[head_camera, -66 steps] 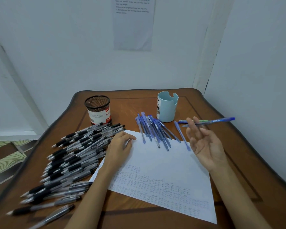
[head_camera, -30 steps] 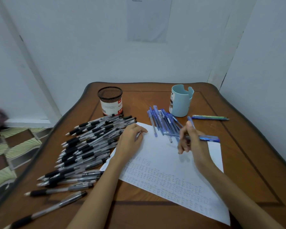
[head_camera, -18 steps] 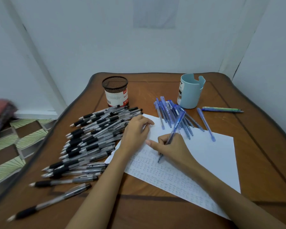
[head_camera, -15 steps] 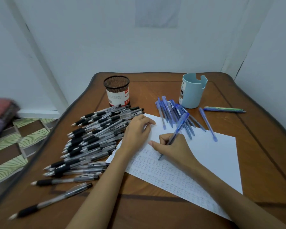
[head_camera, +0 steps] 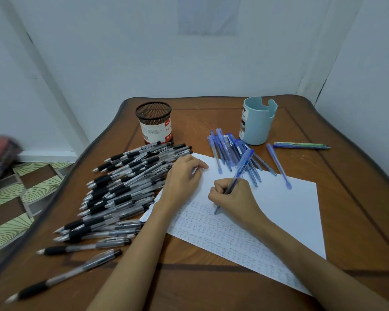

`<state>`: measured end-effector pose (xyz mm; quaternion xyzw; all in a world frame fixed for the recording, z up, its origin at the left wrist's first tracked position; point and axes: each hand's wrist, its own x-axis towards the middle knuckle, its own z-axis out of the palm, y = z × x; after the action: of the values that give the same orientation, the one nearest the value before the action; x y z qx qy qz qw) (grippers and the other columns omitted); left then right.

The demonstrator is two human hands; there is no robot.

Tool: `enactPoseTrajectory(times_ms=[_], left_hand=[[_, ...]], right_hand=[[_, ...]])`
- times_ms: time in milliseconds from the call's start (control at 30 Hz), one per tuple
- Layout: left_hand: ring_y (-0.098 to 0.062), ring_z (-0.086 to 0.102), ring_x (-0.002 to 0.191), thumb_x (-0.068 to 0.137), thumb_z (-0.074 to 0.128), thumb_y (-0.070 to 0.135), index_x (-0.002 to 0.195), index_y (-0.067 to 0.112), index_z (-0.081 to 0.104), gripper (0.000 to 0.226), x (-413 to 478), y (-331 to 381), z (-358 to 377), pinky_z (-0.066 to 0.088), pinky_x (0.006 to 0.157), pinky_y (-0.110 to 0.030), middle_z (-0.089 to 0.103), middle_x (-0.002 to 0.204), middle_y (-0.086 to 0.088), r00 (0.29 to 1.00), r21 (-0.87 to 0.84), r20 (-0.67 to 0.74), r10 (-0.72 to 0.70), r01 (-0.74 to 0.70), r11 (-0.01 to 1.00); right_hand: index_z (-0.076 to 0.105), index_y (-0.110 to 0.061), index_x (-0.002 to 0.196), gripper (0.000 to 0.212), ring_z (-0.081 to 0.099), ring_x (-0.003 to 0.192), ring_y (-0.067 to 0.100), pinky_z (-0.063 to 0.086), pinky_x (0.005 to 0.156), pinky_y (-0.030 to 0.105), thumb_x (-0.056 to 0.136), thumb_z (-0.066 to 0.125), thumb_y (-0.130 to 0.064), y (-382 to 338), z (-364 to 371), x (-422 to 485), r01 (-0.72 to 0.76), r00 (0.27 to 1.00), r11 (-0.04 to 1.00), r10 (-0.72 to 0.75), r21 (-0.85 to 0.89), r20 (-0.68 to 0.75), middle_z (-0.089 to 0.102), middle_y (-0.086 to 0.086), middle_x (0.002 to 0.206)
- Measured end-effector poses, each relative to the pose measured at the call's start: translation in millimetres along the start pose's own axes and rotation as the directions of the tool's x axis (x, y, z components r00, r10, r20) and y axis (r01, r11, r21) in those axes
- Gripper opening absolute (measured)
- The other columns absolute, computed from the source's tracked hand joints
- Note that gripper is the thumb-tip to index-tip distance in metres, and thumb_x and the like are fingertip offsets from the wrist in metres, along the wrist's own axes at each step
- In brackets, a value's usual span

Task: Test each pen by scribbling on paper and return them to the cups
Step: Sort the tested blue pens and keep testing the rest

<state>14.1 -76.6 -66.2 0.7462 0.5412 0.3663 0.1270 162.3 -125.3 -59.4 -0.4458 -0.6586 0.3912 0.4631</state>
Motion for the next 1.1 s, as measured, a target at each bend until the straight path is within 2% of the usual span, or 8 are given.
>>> enactPoseTrajectory(times_ms=[200, 433, 567, 700, 833, 967, 1100], left_hand=[[-0.018, 0.055, 0.096, 0.088, 0.051, 0.004, 0.095, 0.016, 0.071, 0.024, -0.3, -0.6, 0.3, 0.046, 0.080, -0.037, 0.063, 0.095, 0.000, 1.000, 0.000, 0.005, 0.010, -0.010, 1.000], [-0.017, 0.055, 0.097, 0.089, 0.051, 0.004, 0.096, 0.015, 0.071, 0.024, -0.6, 0.0, -0.1, 0.045, 0.080, -0.034, 0.063, 0.095, 0.000, 1.000, 0.002, 0.009, 0.006, -0.006, 1.000], [-0.017, 0.053, 0.098, 0.089, 0.050, 0.003, 0.096, 0.015, 0.071, 0.025, 0.0, 1.7, -1.3, 0.042, 0.080, -0.030, 0.063, 0.096, -0.001, 1.000, 0.010, 0.020, -0.003, 0.003, 1.000], [-0.017, 0.053, 0.098, 0.089, 0.050, 0.003, 0.095, 0.015, 0.071, 0.025, -1.0, 2.9, -1.7, 0.043, 0.081, -0.032, 0.064, 0.096, -0.002, 1.000, 0.003, 0.026, -0.007, 0.007, 1.000], [-0.017, 0.053, 0.098, 0.089, 0.050, 0.004, 0.096, 0.016, 0.071, 0.025, -0.5, 1.9, -1.9, 0.043, 0.081, -0.032, 0.064, 0.097, 0.000, 1.000, 0.008, 0.028, -0.011, 0.011, 1.000], [-0.016, 0.053, 0.098, 0.089, 0.050, 0.003, 0.096, 0.015, 0.071, 0.025, -0.9, 3.7, -2.6, 0.043, 0.081, -0.031, 0.063, 0.097, 0.000, 0.999, 0.000, 0.029, -0.019, 0.019, 1.000], [-0.015, 0.053, 0.098, 0.089, 0.050, 0.004, 0.096, 0.016, 0.071, 0.025, -0.9, 3.2, -2.1, 0.043, 0.080, -0.029, 0.064, 0.097, 0.001, 1.000, 0.006, 0.023, -0.017, 0.016, 1.000]], right_hand=[[0.032, -0.021, 0.043, 0.047, 0.030, 0.049, 0.009, 0.031, 0.054, 0.026, 0.076, 0.059, 0.000, 6.0, -0.3, 1.4, 0.017, 0.998, 0.999, -0.019, -0.031, -0.067, 0.029, -0.004, 0.044], [0.030, -0.022, 0.041, 0.051, 0.028, 0.049, 0.009, 0.030, 0.053, 0.021, 0.074, 0.059, 0.003, 5.9, -0.5, 1.8, 0.006, 0.998, 0.999, -0.010, -0.052, -0.061, 0.027, -0.007, 0.043], [0.029, -0.023, 0.043, 0.051, 0.026, 0.051, 0.010, 0.028, 0.054, 0.026, 0.076, 0.058, 0.003, 4.8, -0.2, 2.9, 0.003, 0.996, 0.998, -0.008, -0.059, -0.084, 0.025, -0.005, 0.045], [0.027, -0.024, 0.044, 0.052, 0.026, 0.045, 0.005, 0.029, 0.049, 0.014, 0.075, 0.057, 0.005, 3.8, -0.8, 2.0, 0.021, 0.997, 0.998, -0.025, -0.060, -0.072, 0.025, -0.007, 0.043], [0.027, -0.024, 0.046, 0.053, 0.027, 0.048, 0.008, 0.029, 0.052, 0.020, 0.079, 0.060, 0.001, 5.0, 0.0, 2.0, 0.019, 0.993, 0.996, -0.030, -0.090, -0.118, 0.024, -0.005, 0.045], [0.026, -0.024, 0.045, 0.052, 0.030, 0.040, 0.005, 0.030, 0.050, 0.016, 0.077, 0.057, 0.002, 6.2, -0.1, 1.7, -0.004, 0.992, 0.996, -0.007, -0.086, -0.123, 0.025, -0.006, 0.044], [0.030, -0.023, 0.045, 0.052, 0.031, 0.044, 0.005, 0.031, 0.053, 0.018, 0.084, 0.060, -0.006, 5.4, 0.3, 1.3, 0.018, 0.984, 0.989, -0.043, -0.143, -0.173, 0.029, -0.008, 0.040]])
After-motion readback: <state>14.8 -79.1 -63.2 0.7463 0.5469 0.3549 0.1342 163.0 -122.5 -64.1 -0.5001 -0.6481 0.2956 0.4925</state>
